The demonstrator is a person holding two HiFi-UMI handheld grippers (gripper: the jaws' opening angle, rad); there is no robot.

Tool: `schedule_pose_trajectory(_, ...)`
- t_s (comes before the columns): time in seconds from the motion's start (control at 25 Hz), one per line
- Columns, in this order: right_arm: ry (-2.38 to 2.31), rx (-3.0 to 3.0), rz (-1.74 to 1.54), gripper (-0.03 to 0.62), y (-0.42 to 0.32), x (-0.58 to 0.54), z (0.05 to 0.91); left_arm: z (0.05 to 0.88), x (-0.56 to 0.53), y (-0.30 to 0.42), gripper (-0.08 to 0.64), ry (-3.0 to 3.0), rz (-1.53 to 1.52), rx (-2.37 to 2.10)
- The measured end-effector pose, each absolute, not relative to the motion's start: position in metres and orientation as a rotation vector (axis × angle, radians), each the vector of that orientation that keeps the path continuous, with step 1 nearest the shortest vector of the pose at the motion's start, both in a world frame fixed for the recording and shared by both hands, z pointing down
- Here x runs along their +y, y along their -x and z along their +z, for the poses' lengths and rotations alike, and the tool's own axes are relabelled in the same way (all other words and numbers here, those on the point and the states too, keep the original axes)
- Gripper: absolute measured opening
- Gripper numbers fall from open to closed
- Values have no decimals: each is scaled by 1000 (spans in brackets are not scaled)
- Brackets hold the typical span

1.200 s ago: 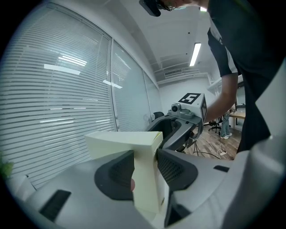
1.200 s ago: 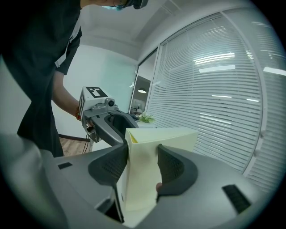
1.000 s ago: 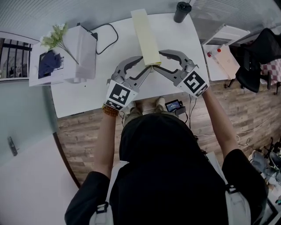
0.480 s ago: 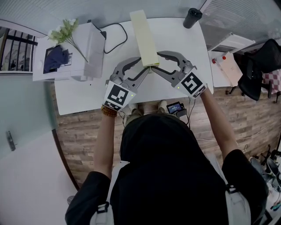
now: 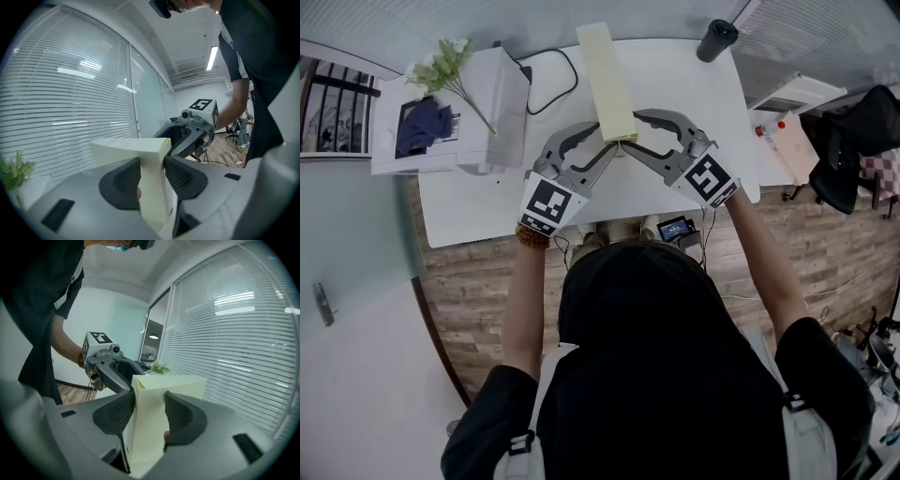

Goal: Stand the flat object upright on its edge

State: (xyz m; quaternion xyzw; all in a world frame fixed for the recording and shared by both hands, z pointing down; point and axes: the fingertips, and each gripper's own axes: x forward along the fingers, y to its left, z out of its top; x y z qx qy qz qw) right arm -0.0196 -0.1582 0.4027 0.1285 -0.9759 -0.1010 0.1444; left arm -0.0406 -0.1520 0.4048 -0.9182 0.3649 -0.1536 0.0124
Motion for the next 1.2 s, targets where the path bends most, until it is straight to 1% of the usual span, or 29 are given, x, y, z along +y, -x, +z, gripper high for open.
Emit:
schedule_pose_trajectory(0.68, -397, -2774, -231, 195, 26, -160, 435, 436, -155, 48, 167, 2911, -519, 1099)
schedule_pose_trajectory(1.2, -431, -2788, -217, 194, 32, -193, 438, 438, -187, 55, 166, 2954, -454, 1149)
